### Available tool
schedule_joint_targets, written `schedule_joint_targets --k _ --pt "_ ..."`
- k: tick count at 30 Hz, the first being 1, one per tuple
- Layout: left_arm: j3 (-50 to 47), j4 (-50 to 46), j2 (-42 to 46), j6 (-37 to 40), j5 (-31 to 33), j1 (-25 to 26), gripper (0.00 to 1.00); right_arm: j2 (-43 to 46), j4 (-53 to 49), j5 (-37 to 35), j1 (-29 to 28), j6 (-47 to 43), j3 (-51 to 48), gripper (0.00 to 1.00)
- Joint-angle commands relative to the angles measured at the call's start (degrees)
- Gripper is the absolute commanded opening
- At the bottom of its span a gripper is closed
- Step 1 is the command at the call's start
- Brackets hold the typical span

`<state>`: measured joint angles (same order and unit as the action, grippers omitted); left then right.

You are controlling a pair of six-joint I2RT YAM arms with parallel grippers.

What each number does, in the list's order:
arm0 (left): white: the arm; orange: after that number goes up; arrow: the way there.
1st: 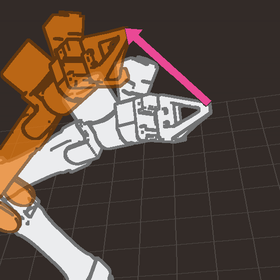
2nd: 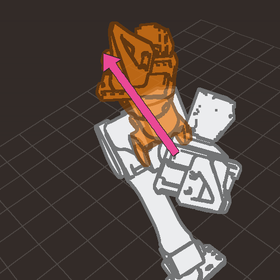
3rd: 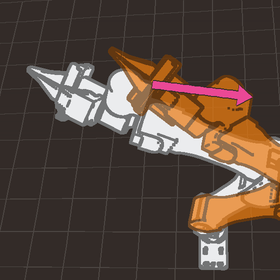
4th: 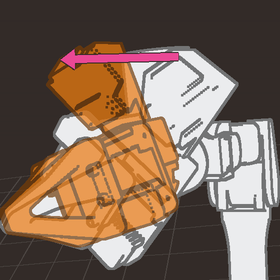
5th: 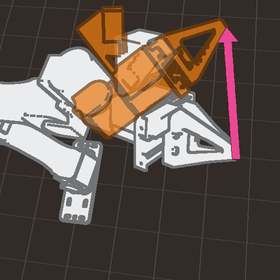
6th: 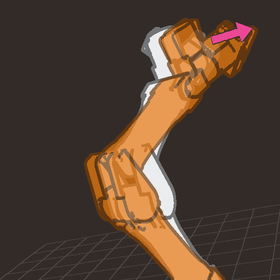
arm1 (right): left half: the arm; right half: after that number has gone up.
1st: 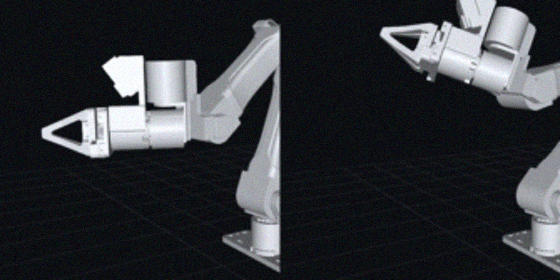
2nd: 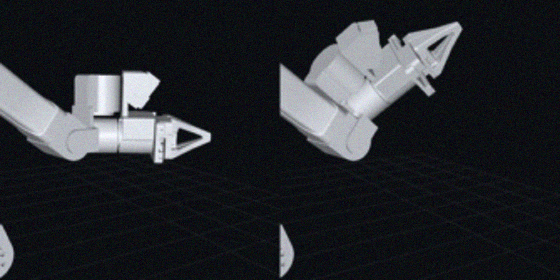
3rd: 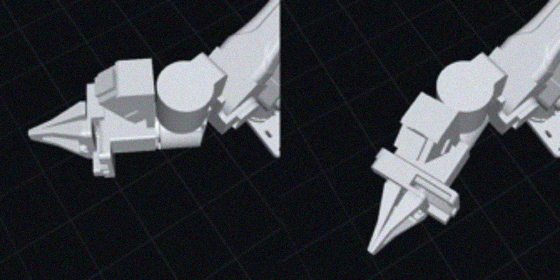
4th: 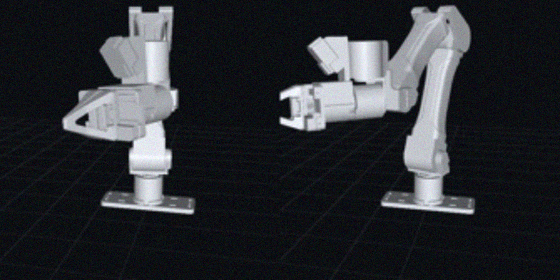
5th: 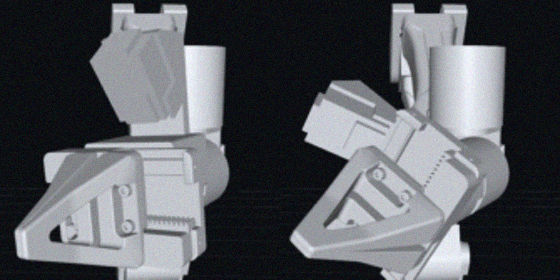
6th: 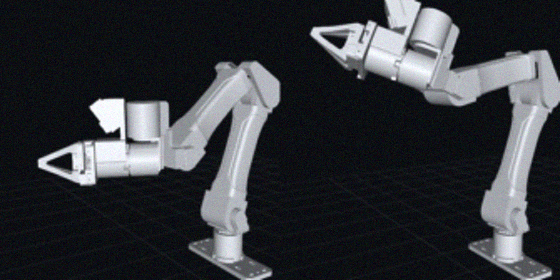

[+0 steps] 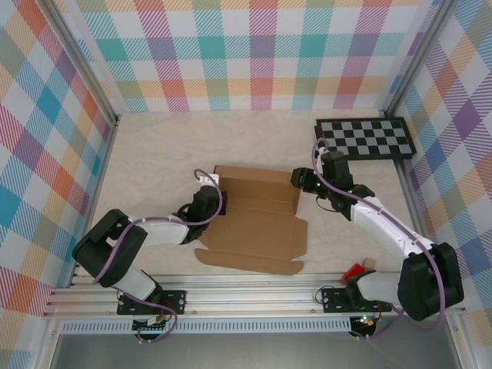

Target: Fold the paper box

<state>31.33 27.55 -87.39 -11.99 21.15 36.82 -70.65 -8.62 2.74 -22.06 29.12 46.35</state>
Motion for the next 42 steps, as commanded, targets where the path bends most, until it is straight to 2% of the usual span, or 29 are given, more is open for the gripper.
schedule_joint_targets --k 1,4,9,14,17,19,21,25,28,33,39,42 --pt "0.29 -2.68 4.23 -1.1 -5.42 -0.43 0.54 1.58 -2.57 -3.62 -0.98 -2.08 -2.45 0.45" --pt "-0.48 -6.17 8.44 -2.05 -8.55 -0.44 0.67 2.87 -2.36 -6.29 -2.28 -2.98 -3.18 0.45" --pt "-0.62 -17.79 17.99 -5.22 -12.51 -0.52 0.8 3.46 -1.32 -8.95 -3.69 -3.74 -4.58 0.45" --pt "3.92 -30.8 28.0 -8.15 -17.45 -1.6 0.8 3.35 -0.79 -10.5 -4.82 -4.97 -4.86 0.45" --pt "10.46 -38.57 28.34 -10.77 -20.21 -6.25 0.79 3.4 -1.2 -10.65 -5.01 -5.72 -4.64 0.46" --pt "14.8 -39.68 24.95 -13.26 -27.37 -12.09 0.76 3.64 -1.4 -10.7 -5.18 -6.0 -4.69 0.46" --pt "18.7 -39.02 19.57 -14.7 -34.37 -15.73 0.68 3.86 -1.39 -10.76 -5.27 -6.15 -4.77 0.46" --pt "25.3 -39.7 9.7 -14.63 -39.67 -16.6 0.57 4.28 -1.57 -10.33 -5.36 -6.27 -4.68 0.46" --pt "25.11 -38.71 7.49 -16.07 -39.08 -16.56 0.5 4.63 -1.85 -10.01 -5.6 -5.89 -4.63 0.46" --pt "23.26 -36.95 7.31 -17.86 -38.55 -16.23 0.46 5.35 -2.69 -10.21 -7.08 -4.98 -4.59 0.45" --pt "21.82 -35.56 7.36 -19.47 -37.01 -13.05 0.29 5.13 -3.26 -11.63 -9.36 -3.8 -4.6 0.45" --pt "21.34 -35.46 7.41 -19.8 -36.01 -11.8 0.24 4.79 -3.59 -12.22 -10.43 -3.01 -4.59 0.42"
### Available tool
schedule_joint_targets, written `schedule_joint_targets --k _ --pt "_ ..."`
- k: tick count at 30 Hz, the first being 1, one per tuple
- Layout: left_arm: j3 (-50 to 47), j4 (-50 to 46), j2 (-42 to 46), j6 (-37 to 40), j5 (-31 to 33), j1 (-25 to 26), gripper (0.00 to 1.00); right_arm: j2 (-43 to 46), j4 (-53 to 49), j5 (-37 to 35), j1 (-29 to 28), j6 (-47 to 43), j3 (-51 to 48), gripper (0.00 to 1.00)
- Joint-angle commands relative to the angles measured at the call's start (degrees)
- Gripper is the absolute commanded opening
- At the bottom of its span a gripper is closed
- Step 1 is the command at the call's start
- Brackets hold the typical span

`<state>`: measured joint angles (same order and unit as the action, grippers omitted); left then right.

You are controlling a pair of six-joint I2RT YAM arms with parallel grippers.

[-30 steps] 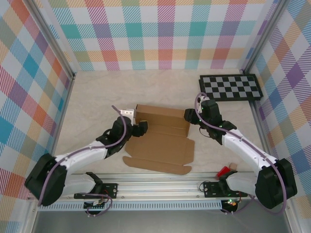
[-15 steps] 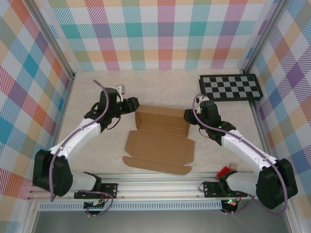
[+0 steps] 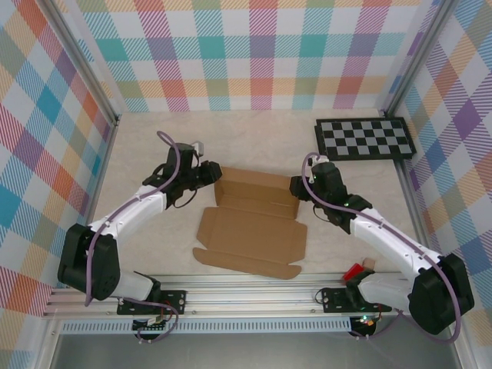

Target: Fold the paper box

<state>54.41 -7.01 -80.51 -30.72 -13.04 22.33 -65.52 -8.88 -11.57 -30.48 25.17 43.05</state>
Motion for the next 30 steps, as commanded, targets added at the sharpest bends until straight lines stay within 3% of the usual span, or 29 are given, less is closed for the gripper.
schedule_joint_targets --k 1,10,14,17,23,27,30 --pt "-1.85 -0.99 0.52 -1.0 -1.31 2.94 0.23 -0.41 -3.46 2.05 -2.19 1.35 -1.3 0.41" --pt "-1.4 -2.18 -0.6 0.37 1.49 3.13 0.19 -0.45 -5.16 2.15 -2.92 5.45 -1.04 0.26" --pt "-0.84 -3.71 -1.55 2.74 4.03 3.18 0.18 -1.36 -10.36 2.74 -2.86 5.68 3.06 0.43" --pt "0.44 -5.34 -2.8 5.74 6.13 2.84 0.18 -0.85 -15.91 0.6 -2.39 4.75 7.04 0.49" --pt "4.63 -7.9 -4.72 8.97 5.58 1.54 0.2 1.27 -22.06 -0.29 1.57 -3.96 14.19 0.55" --pt "8.01 -10.99 -5.6 10.18 5.51 1.1 0.33 -0.03 -24.89 -0.9 2.22 -13.94 20.29 0.57" --pt "12.41 -15.05 -5.07 11.52 6.75 0.12 0.37 -3.35 -26.69 1.42 2.53 -22.1 26.4 0.59"
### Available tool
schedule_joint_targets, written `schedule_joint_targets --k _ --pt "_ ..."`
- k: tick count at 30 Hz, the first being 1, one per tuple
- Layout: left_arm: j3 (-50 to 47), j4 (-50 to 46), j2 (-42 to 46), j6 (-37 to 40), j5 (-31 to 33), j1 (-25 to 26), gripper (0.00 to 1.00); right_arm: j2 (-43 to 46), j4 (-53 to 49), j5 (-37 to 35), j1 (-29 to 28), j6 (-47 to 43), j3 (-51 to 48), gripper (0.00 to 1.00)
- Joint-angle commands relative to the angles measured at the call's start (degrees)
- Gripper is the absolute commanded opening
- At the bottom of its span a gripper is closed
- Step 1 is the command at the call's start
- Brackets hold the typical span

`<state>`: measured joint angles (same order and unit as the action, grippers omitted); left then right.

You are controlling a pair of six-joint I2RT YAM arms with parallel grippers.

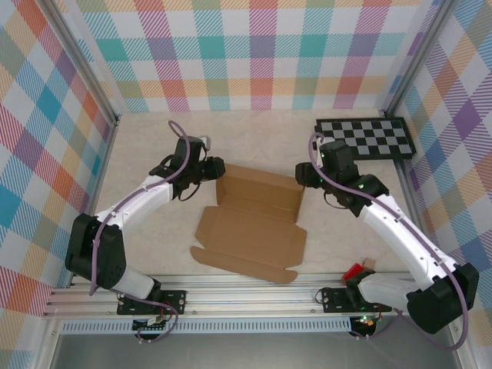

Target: Fold the paper box

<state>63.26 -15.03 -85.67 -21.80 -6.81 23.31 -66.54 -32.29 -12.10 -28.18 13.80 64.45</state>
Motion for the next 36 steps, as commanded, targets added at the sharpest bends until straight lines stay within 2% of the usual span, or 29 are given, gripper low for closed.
schedule_joint_targets --k 1,3,6,9,12,13,15,19,22,29,36 --pt "5.18 -8.91 0.97 3.09 1.42 -1.18 0.39 -4.05 -4.26 3.71 0.24 -13.85 7.37 0.59" --pt "7.68 -12.98 3.61 4.14 3.51 -1.68 0.4 -7.12 -6.34 9.53 0.24 -21.18 11.06 0.6" --pt "7.92 -18.83 9.1 5.44 6.12 -1.69 0.43 -10.06 -9.67 22.82 -0.13 -32.91 14.21 0.64" --pt "2.41 -21.56 16.16 5.91 8.47 -1.76 0.47 -11.15 -8.6 26.39 -2.22 -40.88 14.9 0.63" --pt "-2.97 -23.4 22.38 5.56 9.5 -2.39 0.47 -15.62 -13.21 29.75 -3.39 -44.61 20.12 0.63" --pt "-4.24 -24.66 24.02 5.21 8.87 -2.42 0.46 -17.49 -15.72 29.15 -4.48 -46.23 21.94 0.63" --pt "-7.09 -27.0 26.71 3.43 6.66 -2.4 0.45 -19.71 -16.81 23.28 -8.9 -49.04 22.69 0.66" --pt "-15.46 -29.68 33.83 -0.07 4.45 -2.44 0.44 -21.91 -9.75 7.33 -18.1 -52.1 18.08 0.7" --pt "-18.61 -30.9 36.51 -0.54 6.75 -2.48 0.45 -25.59 -5.78 -0.29 -20.96 -51.29 18.25 0.7" --pt "-17.67 -29.35 33.98 -0.74 6.44 -2.48 0.44 -35.65 -6.85 -11.84 -21.79 -50.1 26.19 0.72" --pt "-18.02 -28.0 32.69 -0.2 6.54 -2.48 0.44 -41.54 -10.73 -11.24 -17.92 -44.31 33.87 0.72"
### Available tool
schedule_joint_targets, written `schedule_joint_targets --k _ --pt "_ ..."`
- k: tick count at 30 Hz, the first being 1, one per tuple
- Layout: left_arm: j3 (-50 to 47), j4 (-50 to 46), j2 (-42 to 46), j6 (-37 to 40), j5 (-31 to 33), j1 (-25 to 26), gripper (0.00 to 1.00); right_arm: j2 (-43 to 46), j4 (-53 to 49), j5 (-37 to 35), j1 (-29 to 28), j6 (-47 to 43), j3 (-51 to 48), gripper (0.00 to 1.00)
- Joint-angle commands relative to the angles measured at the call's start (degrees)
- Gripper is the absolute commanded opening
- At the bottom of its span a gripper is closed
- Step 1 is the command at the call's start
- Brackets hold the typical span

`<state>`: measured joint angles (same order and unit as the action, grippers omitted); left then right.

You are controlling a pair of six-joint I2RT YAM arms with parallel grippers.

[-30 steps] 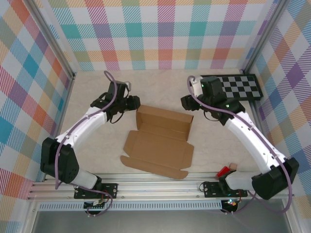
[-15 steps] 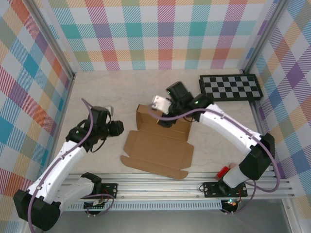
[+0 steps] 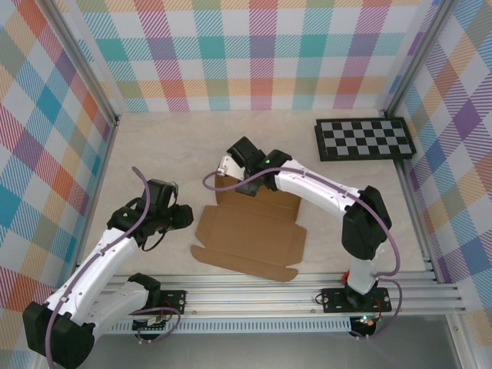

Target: Fold the paper box

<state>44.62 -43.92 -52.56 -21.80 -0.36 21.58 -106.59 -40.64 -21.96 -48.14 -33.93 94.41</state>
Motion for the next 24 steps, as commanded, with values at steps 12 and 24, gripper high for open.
schedule_joint_targets --k 12,24 --pt "3.92 0.39 -5.02 1.89 -0.71 -0.79 0.45 -11.49 -8.24 12.06 17.55 17.01 13.01 0.72" --pt "2.28 4.05 -4.55 -7.39 -10.72 -0.62 0.51 -14.19 -2.24 35.17 33.26 37.54 3.1 0.71"
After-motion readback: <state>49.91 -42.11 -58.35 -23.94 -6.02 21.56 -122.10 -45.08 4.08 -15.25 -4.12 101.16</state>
